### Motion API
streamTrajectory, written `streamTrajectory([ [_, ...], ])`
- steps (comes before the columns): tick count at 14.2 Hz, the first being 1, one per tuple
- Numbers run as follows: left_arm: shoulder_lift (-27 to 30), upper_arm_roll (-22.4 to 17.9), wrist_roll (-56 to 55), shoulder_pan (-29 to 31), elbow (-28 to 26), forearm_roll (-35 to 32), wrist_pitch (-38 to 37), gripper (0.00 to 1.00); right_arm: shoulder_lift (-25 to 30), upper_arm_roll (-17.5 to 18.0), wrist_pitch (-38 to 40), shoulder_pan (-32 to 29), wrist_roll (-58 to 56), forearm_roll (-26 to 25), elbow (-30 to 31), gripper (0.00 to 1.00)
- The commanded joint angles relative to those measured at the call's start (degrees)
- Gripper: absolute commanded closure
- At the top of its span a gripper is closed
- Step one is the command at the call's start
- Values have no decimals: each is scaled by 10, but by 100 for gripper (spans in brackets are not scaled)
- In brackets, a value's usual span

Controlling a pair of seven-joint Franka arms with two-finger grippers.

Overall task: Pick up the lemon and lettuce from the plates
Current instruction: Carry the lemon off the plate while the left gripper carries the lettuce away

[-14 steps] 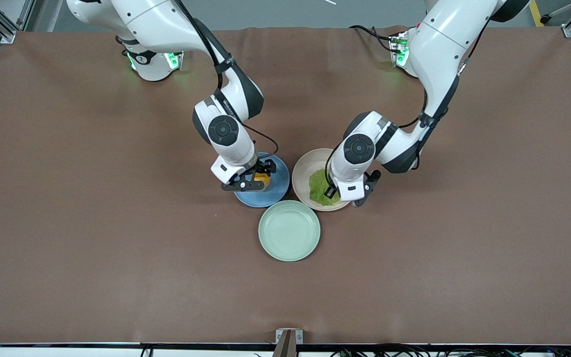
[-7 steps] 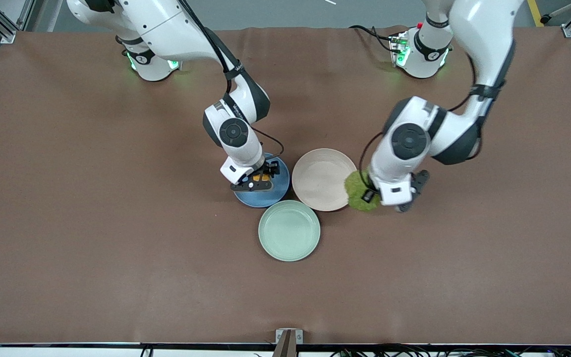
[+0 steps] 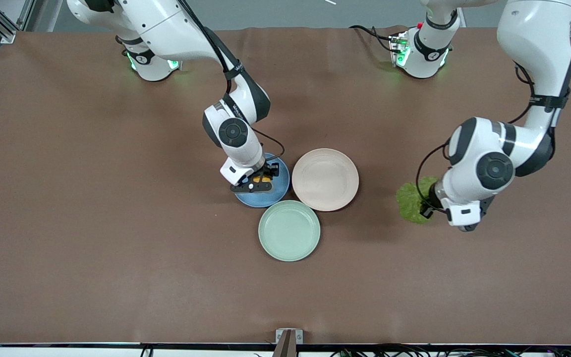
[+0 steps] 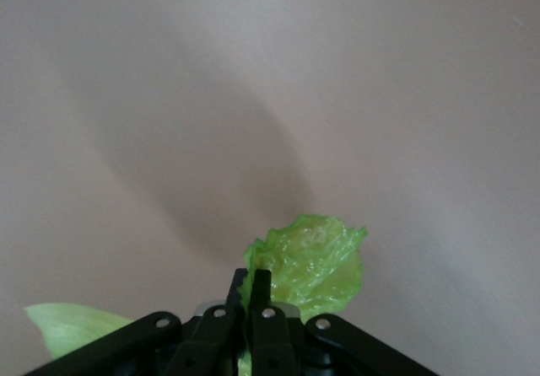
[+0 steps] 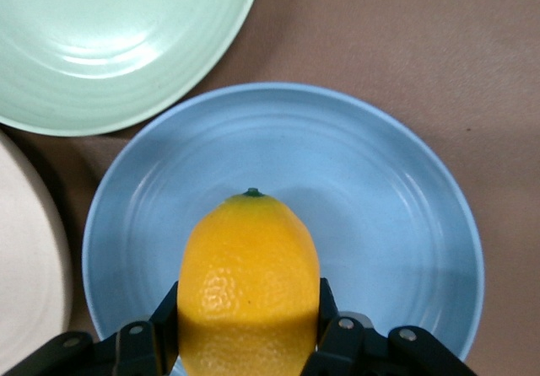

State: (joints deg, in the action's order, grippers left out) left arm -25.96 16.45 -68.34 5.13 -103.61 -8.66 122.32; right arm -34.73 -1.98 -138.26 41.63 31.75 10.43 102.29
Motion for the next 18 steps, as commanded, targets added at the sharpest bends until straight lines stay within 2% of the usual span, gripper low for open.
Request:
streamTrajectory([
  [1,-22,6,16,31,0,-10,19,99,72,-14,106,-23,-23,5,4,78],
  [4,-56,6,16,52,-1,-33,58,99,138,-53,200,-59,-96,-19,9,77],
  [6,-73,6,16,62,0,-63,66,98,156,-80,240,-93,-141,-46,12,77],
  [7,-76,7,16,73,0,-64,73,94,160,-88,243,-115,-164,-63,23,77],
  [8,-81,8,15,78,0,-63,74,82,164,-93,239,-135,-184,-87,36,77],
  [9,-81,8,12,78,0,-63,73,50,164,-93,236,-165,-204,-104,44,77],
  [10,-81,8,8,76,0,-62,73,13,164,-93,234,-198,-238,-108,45,77],
  [11,-75,8,4,75,1,-62,70,0,162,-93,232,-224,-278,-108,44,77],
  [15,8,27,15,73,8,-63,-12,0,149,-93,197,-335,-393,-108,49,77],
  [18,59,46,40,74,15,-62,-38,0,142,-93,125,-371,-405,-108,112,76],
])
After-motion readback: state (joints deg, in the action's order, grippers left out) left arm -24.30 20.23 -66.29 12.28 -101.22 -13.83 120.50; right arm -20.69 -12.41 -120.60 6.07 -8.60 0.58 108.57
